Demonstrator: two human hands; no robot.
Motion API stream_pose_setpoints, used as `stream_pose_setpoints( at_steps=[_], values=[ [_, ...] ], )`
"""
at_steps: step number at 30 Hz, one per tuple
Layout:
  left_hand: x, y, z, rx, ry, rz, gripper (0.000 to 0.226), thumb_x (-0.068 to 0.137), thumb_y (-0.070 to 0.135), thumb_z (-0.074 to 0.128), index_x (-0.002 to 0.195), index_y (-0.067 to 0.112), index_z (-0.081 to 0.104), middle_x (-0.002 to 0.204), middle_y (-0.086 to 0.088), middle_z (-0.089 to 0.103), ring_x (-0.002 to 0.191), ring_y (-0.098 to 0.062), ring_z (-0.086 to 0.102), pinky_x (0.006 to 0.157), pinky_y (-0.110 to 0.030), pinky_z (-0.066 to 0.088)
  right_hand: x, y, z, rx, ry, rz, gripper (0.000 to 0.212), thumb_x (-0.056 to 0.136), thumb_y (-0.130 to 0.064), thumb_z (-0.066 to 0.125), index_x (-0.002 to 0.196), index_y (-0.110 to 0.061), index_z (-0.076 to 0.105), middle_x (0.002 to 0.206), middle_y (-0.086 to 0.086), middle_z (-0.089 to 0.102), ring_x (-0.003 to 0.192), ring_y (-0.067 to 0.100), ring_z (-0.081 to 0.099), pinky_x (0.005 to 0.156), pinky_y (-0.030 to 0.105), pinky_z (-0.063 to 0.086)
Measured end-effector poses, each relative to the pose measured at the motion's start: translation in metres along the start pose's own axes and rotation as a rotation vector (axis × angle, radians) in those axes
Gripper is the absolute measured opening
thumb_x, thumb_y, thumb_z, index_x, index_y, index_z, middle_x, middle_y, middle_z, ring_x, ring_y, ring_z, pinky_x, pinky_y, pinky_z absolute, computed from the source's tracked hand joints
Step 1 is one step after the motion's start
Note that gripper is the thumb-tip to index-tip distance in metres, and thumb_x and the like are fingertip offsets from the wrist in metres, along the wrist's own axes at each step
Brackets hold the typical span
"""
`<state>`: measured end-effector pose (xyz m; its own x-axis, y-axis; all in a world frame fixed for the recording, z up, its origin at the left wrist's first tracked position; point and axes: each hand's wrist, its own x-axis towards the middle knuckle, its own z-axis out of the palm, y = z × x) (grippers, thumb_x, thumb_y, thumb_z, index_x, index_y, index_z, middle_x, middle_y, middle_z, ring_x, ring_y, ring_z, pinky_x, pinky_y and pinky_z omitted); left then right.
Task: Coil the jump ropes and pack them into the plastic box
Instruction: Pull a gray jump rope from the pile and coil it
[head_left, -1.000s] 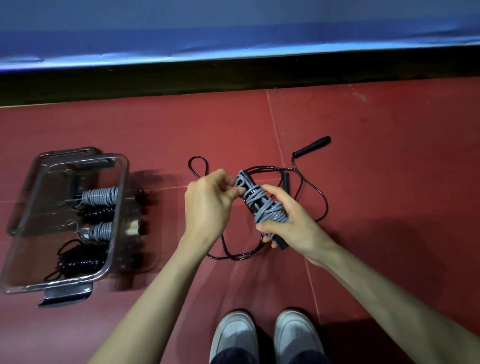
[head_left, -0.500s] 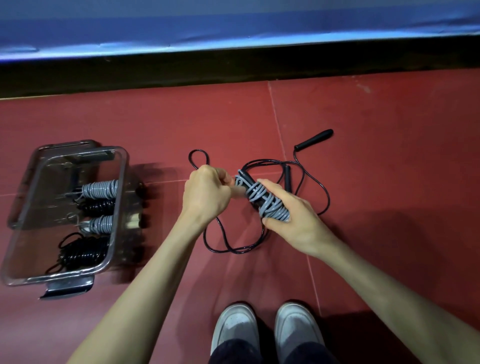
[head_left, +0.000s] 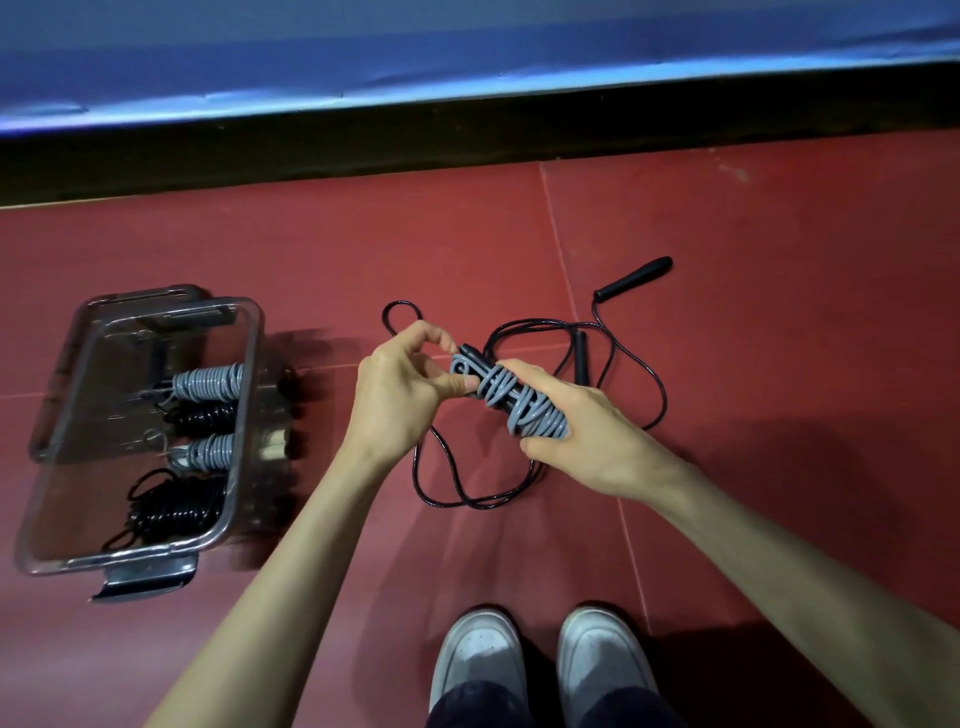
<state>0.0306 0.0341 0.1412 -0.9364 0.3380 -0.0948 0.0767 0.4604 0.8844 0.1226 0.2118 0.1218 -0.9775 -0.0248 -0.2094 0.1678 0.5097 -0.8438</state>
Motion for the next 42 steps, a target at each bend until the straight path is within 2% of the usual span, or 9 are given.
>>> stream_pose_setpoints(
  at_steps=[9, 14, 18, 24, 29, 34, 38, 40, 42],
  values=[
    [0.001, -0.011, -0.001, -0.126, -0.096, 0.071, 0.030, 0.075, 0.015, 0.080, 0.079, 0.024, 0.051, 0.059, -0.009, 0.061, 0.060, -0.020, 0.056, 0.062, -0.029, 0.044, -0.003, 0.005, 0.001, 0.211, -0.058, 0.018, 0.080, 0.081, -0.002, 0.068, 0.131, -0.059, 0.041, 0.095, -0.004, 0.065, 0.064, 0.004, 0.051, 0.060, 0.020, 0.045],
    [-0.004, -0.007, 0.008, -0.144, -0.057, 0.172, 0.023, 0.080, 0.008, 0.075, 0.078, 0.015, 0.054, 0.060, 0.012, 0.060, 0.062, -0.003, 0.057, 0.068, -0.023, 0.046, -0.003, 0.006, -0.003, 0.311, -0.098, 0.069, 0.082, 0.082, 0.003, 0.067, 0.137, -0.051, 0.037, 0.078, 0.001, 0.061, 0.062, 0.015, 0.056, 0.052, 0.023, 0.045],
    [-0.010, -0.004, 0.013, -0.189, -0.035, 0.148, 0.016, 0.081, 0.016, 0.075, 0.081, 0.020, 0.059, 0.070, 0.002, 0.067, 0.070, -0.004, 0.062, 0.071, -0.015, 0.046, -0.006, 0.011, -0.012, 0.229, -0.040, 0.046, 0.080, 0.080, 0.000, 0.068, 0.137, -0.050, 0.043, 0.080, -0.002, 0.063, 0.065, 0.015, 0.056, 0.059, 0.027, 0.048],
    [-0.011, -0.001, 0.012, -0.352, -0.011, -0.024, 0.011, 0.086, 0.009, 0.069, 0.083, 0.011, 0.059, 0.061, 0.004, 0.064, 0.061, -0.006, 0.059, 0.069, -0.020, 0.048, -0.005, 0.009, -0.009, 0.008, 0.069, -0.060, 0.082, 0.080, -0.005, 0.065, 0.139, -0.054, 0.036, 0.120, 0.000, 0.059, 0.104, 0.017, 0.061, 0.096, 0.037, 0.049],
    [-0.013, -0.003, 0.012, -0.337, -0.005, -0.083, 0.017, 0.085, 0.001, 0.067, 0.085, 0.016, 0.060, 0.056, 0.009, 0.056, 0.060, -0.004, 0.051, 0.065, -0.012, 0.042, -0.007, 0.006, -0.009, -0.139, 0.038, -0.082, 0.086, 0.082, -0.011, 0.064, 0.140, -0.061, 0.025, 0.112, 0.000, 0.054, 0.100, 0.014, 0.057, 0.096, 0.033, 0.046],
    [-0.019, 0.000, 0.009, -0.301, 0.044, -0.054, 0.018, 0.088, 0.000, 0.061, 0.082, 0.017, 0.060, 0.057, 0.008, 0.052, 0.058, -0.003, 0.048, 0.063, -0.015, 0.039, -0.006, -0.002, -0.007, 0.021, 0.015, -0.078, 0.085, 0.079, -0.005, 0.070, 0.134, -0.060, 0.037, 0.128, -0.008, 0.059, 0.111, 0.010, 0.058, 0.099, 0.021, 0.044],
    [-0.024, -0.008, -0.012, 0.207, 0.061, 0.208, 0.013, 0.090, 0.019, 0.060, 0.082, 0.023, 0.050, 0.068, 0.009, 0.054, 0.061, -0.011, 0.046, 0.060, -0.033, 0.042, -0.007, -0.014, 0.000, 0.053, -0.048, -0.045, 0.082, 0.079, -0.008, 0.070, 0.135, -0.059, 0.038, 0.126, -0.007, 0.062, 0.115, 0.015, 0.058, 0.095, 0.020, 0.044],
    [-0.028, -0.011, -0.025, 0.300, 0.167, 0.334, 0.006, 0.088, 0.023, 0.056, 0.085, 0.021, 0.051, 0.083, 0.010, 0.049, 0.074, -0.014, 0.050, 0.062, -0.032, 0.044, -0.005, -0.026, 0.008, 0.074, -0.056, -0.032, 0.079, 0.080, -0.011, 0.071, 0.136, -0.057, 0.039, 0.119, -0.006, 0.065, 0.106, 0.012, 0.063, 0.093, 0.028, 0.047],
    [-0.033, -0.010, -0.038, 0.125, 0.241, 0.340, 0.006, 0.087, 0.019, 0.056, 0.084, 0.016, 0.053, 0.086, 0.010, 0.055, 0.079, -0.012, 0.055, 0.068, -0.023, 0.044, 0.000, -0.036, 0.015, 0.083, -0.049, -0.024, 0.069, 0.079, -0.017, 0.074, 0.132, -0.048, 0.043, 0.102, -0.008, 0.066, 0.084, 0.010, 0.063, 0.085, 0.035, 0.052]
  ],
)
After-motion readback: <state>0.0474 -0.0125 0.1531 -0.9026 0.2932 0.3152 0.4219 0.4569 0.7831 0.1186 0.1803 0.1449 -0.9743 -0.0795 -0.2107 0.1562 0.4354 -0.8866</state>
